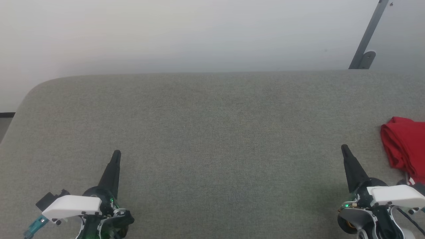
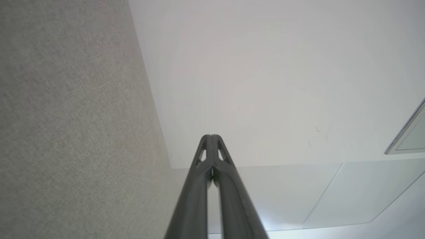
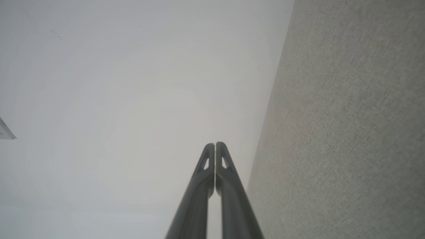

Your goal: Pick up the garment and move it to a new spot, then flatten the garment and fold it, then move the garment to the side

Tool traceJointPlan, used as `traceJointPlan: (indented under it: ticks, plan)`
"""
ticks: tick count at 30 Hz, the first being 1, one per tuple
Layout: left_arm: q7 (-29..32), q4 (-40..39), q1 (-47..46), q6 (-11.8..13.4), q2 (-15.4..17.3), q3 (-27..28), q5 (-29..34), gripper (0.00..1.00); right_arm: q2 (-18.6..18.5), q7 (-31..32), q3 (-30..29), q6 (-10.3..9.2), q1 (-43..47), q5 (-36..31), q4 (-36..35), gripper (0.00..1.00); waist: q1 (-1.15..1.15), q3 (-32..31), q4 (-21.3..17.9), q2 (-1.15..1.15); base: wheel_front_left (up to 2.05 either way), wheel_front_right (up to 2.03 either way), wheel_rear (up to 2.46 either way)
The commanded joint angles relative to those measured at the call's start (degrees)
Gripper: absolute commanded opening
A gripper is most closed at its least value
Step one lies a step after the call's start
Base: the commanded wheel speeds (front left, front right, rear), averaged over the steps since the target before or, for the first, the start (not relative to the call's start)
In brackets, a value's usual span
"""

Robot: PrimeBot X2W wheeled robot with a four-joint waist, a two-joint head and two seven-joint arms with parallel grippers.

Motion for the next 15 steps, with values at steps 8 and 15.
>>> traceJointPlan:
  ticks: [8,15]
  plan:
    - [0.18,0.00,-0.69,-0.16,-0.10,0.20,0.15,0.00,0.13,0.16,-0.01,0.03,-0.34,0.25,-0.03,0.00,0.00,0.00,0.00,0.00,0.00,0.00,0.00]
    - [0.20,0.00,-0.70,-0.16,-0.12,0.22,0.18,0.00,0.13,0.16,0.00,0.03,-0.34,0.25,-0.03,0.00,0.00,0.00,0.00,0.00,0.00,0.00,0.00]
